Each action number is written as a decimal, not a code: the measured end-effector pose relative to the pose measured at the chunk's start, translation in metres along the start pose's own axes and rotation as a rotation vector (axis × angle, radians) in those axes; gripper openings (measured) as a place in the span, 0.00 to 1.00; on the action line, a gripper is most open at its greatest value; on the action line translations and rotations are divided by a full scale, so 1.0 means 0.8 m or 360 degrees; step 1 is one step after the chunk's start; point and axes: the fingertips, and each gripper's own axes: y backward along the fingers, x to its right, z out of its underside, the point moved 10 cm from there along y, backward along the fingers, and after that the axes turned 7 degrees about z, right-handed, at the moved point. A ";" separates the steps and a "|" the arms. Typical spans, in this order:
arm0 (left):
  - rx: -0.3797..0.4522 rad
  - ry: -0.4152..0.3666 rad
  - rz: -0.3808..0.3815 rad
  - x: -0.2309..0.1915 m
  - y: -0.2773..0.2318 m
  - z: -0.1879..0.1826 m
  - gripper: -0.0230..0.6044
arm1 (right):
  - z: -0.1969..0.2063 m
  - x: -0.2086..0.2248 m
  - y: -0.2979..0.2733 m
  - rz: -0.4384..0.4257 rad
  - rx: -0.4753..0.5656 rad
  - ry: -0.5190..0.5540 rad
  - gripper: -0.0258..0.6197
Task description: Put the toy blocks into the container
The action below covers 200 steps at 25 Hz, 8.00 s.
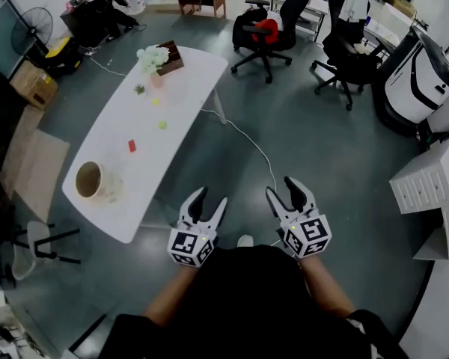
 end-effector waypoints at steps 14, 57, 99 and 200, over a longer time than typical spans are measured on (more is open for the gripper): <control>-0.0108 0.0054 -0.0123 0.009 -0.014 0.028 0.39 | 0.031 0.019 -0.024 -0.0150 -0.0123 -0.0091 0.35; 0.0072 0.0335 -0.0649 -0.503 -0.100 -0.065 0.40 | -0.088 -0.143 -0.639 -0.0765 -0.0585 0.0283 0.35; 0.0298 0.0735 -0.1938 -0.516 -0.072 -0.077 0.40 | 0.118 -0.265 -0.908 -0.2424 -0.1196 0.1450 0.35; 0.0655 0.0369 -0.1982 -0.384 0.204 -0.008 0.40 | 0.058 -0.683 -0.722 -0.2601 -0.0784 0.1667 0.31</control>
